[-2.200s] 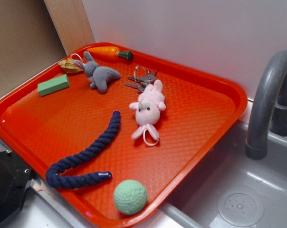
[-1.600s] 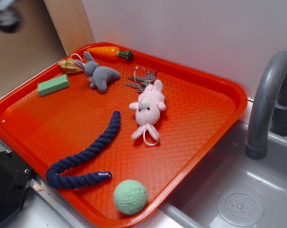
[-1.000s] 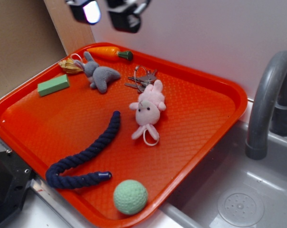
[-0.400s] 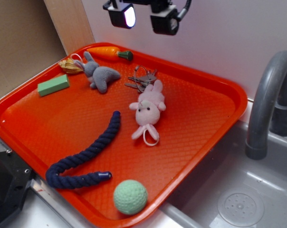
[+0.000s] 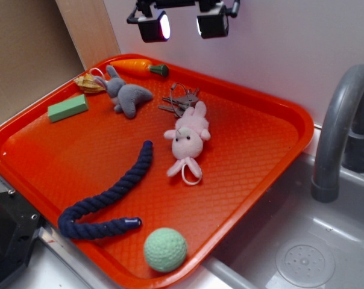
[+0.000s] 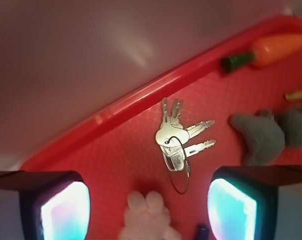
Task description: Grab the silver keys.
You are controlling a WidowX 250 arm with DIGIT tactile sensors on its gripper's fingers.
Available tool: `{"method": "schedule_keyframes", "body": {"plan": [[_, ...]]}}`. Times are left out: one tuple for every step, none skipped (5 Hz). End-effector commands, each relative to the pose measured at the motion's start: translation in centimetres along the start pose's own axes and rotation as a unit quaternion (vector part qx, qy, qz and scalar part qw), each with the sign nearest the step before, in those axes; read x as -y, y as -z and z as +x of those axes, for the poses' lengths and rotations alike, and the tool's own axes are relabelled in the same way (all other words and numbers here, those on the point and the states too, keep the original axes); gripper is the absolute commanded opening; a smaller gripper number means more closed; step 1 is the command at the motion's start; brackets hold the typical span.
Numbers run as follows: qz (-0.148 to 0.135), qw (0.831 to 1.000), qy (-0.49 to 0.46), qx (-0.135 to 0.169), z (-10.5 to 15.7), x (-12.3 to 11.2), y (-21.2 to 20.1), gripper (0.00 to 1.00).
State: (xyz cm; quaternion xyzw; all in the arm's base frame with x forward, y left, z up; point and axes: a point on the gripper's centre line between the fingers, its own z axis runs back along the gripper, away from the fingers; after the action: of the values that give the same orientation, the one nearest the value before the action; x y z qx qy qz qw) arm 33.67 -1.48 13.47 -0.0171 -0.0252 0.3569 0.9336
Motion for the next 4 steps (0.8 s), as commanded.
{"method": "schedule_keyframes", "body": {"plan": [[-0.062, 0.993, -0.091, 0.052, 1.2, -6.6, -2.2, 1.0], [-0.073, 0.995, -0.068, 0.032, 1.4, -6.8, -1.0, 1.0], [-0.078, 0.997, -0.012, 0.011, -0.5, -6.0, -0.2, 1.0], [-0.068, 0.998, 0.008, 0.002, -1.3, -4.8, 1.0, 1.0]]}}
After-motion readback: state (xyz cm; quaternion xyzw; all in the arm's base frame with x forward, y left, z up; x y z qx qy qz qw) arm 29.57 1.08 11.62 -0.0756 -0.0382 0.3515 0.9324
